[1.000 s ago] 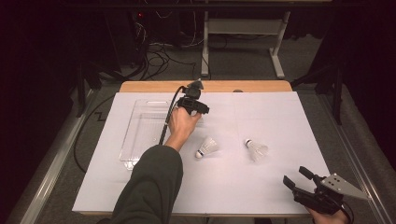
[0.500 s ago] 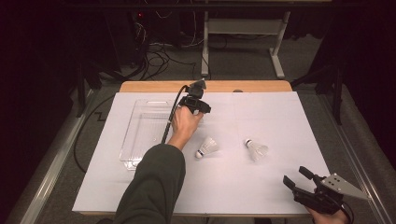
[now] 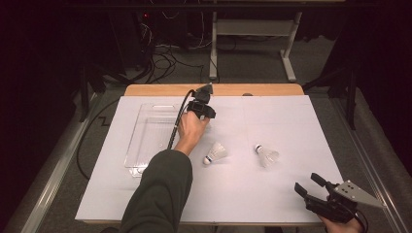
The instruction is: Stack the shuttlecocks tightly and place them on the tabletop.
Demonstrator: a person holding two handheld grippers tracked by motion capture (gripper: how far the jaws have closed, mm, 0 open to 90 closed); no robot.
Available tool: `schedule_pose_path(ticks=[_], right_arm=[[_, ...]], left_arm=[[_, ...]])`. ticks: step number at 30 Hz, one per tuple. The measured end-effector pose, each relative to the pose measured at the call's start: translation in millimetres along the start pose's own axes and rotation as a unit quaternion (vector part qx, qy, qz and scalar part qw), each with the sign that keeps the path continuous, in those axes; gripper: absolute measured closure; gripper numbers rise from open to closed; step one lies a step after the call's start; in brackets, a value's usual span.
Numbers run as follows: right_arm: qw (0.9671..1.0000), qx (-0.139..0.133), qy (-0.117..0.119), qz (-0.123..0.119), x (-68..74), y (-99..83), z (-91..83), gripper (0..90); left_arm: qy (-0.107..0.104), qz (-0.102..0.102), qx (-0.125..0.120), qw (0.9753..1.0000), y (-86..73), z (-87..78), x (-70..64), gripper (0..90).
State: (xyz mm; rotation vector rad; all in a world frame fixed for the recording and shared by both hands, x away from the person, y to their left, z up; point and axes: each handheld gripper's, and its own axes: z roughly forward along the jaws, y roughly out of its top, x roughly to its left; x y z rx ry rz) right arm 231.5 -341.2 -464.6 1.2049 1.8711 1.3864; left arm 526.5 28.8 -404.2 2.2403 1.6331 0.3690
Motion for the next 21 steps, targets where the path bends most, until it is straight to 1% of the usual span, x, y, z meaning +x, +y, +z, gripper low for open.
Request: schedule_pose_path(ticks=[6,10,13,21], right_arm=[[1.0000,0.000,0.000,0.000,0.1,0.0,0.1,27.6],[1.0000,-0.001,0.001,0.000,0.2,0.1,0.0,27.7],[1.0000,-0.001,0.001,-0.001,0.2,0.1,0.1,27.8],[1.0000,-0.002,0.002,-0.001,0.5,0.2,0.3,28.0]], left_arm=[[0.002,0.009,-0.001,1.0000,-1.0,-0.2,-0.2,62.7],[0.008,0.019,0.002,0.9998,-1.7,1.0,-1.6,67.8],[0.011,0.029,-0.003,0.9995,-2.1,0.0,-2.9,73.4],[0.011,0.042,0.001,0.9990,-2.5,-0.9,-4.9,84.9]])
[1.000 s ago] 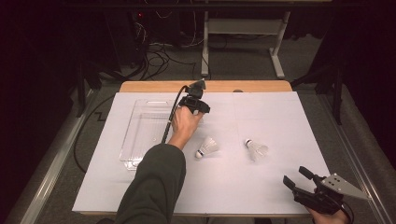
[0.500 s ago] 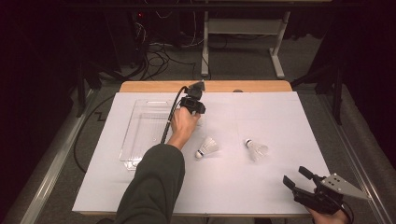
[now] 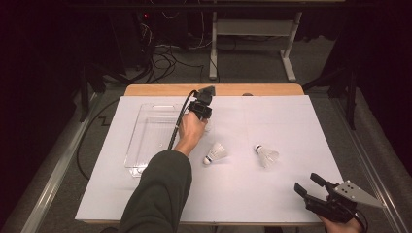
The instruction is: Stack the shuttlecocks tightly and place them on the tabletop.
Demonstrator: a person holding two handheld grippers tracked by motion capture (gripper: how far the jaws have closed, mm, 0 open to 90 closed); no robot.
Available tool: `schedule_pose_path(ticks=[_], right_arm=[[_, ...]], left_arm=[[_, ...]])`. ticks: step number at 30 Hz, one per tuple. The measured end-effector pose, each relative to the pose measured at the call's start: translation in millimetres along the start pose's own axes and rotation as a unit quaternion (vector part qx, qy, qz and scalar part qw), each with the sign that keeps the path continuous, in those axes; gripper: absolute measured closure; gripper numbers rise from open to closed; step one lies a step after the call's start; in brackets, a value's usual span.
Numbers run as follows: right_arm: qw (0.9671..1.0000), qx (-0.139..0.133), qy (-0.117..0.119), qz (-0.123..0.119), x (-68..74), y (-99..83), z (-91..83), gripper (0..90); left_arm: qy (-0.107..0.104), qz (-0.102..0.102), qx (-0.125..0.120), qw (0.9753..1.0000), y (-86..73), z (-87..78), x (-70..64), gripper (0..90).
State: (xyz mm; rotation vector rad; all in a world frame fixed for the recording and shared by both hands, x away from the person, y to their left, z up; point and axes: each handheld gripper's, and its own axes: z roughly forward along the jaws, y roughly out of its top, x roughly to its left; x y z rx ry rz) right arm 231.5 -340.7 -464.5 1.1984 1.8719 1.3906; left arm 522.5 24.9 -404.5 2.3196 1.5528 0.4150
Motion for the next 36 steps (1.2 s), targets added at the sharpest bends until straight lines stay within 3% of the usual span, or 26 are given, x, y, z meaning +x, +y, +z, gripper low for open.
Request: schedule_pose_path(ticks=[24,36], right_arm=[[1.0000,-0.001,0.001,-0.001,0.2,0.2,0.3,28.0],[1.0000,-0.001,0.001,-0.001,0.4,0.3,0.2,28.0]], left_arm=[[-0.032,0.021,0.021,0.9990,-2.4,-8.7,-4.8,87.4],[-0.044,0.033,0.026,0.9982,-2.7,-10.6,-13.7,87.4]])
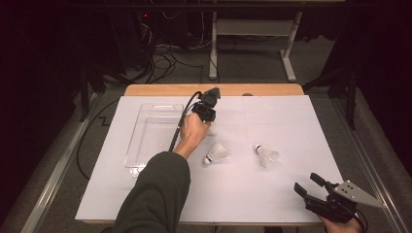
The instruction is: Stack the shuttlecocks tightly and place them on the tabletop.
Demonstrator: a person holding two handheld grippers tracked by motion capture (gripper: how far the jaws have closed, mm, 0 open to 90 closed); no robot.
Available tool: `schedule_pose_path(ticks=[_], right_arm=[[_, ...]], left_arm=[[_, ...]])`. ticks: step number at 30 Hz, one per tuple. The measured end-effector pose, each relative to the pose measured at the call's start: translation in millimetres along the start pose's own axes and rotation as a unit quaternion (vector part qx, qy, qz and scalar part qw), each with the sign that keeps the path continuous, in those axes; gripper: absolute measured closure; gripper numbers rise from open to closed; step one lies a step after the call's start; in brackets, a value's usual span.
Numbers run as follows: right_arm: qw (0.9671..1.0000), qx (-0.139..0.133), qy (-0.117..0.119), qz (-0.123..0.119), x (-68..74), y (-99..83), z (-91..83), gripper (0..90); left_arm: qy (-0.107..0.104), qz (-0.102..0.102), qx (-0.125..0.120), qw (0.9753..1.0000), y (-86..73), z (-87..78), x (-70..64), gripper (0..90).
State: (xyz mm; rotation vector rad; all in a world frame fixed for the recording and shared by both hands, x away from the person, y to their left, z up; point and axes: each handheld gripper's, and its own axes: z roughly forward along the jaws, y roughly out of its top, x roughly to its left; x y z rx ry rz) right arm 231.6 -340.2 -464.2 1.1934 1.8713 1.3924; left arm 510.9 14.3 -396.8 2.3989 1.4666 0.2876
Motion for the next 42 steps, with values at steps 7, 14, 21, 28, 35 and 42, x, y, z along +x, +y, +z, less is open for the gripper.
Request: schedule_pose_path(ticks=[7,14,21,28,35,42], right_arm=[[1.0000,0.000,0.000,0.000,0.2,0.1,0.2,28.0],[1.0000,0.000,0.000,0.000,0.4,0.1,0.2,28.0],[1.0000,0.001,0.000,0.000,0.5,0.1,0.3,28.0],[1.0000,0.000,0.000,0.000,0.5,0.1,0.3,28.0],[1.0000,0.001,0.000,0.001,0.6,0.2,0.4,28.0],[1.0000,0.000,0.000,0.001,0.6,0.1,0.3,28.0]], left_arm=[[-0.007,0.002,0.003,1.0000,0.6,-1.5,-3.7,87.5],[-0.013,0.005,0.005,0.9999,1.2,-1.0,-8.7,87.5],[-0.024,0.007,0.005,0.9997,2.3,0.0,-14.2,87.5],[-0.032,0.007,0.004,0.9994,4.0,1.3,-19.5,87.3],[-0.033,0.009,0.007,0.9994,5.2,3.0,-25.3,87.1],[-0.038,0.007,0.014,0.9992,5.5,6.5,-31.4,87.2]])
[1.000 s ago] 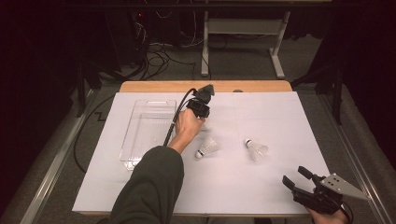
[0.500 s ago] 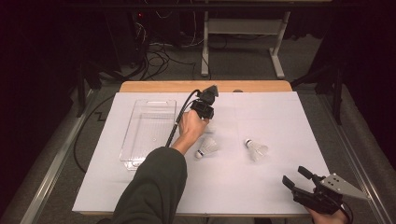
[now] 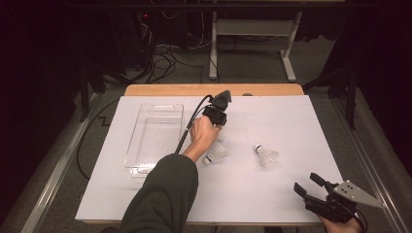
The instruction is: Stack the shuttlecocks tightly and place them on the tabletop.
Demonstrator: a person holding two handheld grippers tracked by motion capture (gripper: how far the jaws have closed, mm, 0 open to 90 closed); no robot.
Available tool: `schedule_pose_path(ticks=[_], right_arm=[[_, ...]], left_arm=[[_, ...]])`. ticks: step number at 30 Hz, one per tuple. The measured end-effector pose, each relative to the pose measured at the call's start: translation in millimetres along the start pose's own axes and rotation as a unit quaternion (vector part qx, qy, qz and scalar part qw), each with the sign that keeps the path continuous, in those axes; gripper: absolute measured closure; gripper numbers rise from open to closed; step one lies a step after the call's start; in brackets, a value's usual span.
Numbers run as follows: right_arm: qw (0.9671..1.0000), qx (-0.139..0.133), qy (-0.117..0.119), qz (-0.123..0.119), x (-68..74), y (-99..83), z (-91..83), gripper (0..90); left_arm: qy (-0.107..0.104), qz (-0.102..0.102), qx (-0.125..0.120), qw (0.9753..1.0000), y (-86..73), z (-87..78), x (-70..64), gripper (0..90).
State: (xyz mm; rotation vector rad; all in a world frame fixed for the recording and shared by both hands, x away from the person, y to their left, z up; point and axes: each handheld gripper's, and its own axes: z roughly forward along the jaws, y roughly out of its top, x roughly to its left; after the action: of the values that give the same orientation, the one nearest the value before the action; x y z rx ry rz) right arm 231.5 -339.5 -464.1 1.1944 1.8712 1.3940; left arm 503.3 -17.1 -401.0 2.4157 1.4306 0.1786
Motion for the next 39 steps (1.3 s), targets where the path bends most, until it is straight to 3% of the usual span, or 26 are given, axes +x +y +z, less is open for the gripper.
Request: schedule_pose_path(ticks=[12,20,28,39], right_arm=[[1.0000,-0.001,0.001,0.000,0.3,0.1,-0.1,28.0],[1.0000,-0.003,0.003,-0.002,0.0,0.1,-0.6,28.0],[1.0000,-0.003,0.003,-0.002,0.3,0.2,-0.5,28.0],[1.0000,-0.003,0.005,-0.003,1.0,0.5,-0.3,28.0]], left_arm=[[-0.008,-0.015,0.002,0.9999,2.4,6.5,-3.2,87.5],[0.002,-0.014,0.012,0.9998,0.5,8.1,-10.1,88.4],[-0.002,-0.025,0.022,0.9994,1.2,7.8,-9.0,88.8],[-0.002,-0.040,0.004,0.9992,4.6,9.2,-3.2,88.7]])
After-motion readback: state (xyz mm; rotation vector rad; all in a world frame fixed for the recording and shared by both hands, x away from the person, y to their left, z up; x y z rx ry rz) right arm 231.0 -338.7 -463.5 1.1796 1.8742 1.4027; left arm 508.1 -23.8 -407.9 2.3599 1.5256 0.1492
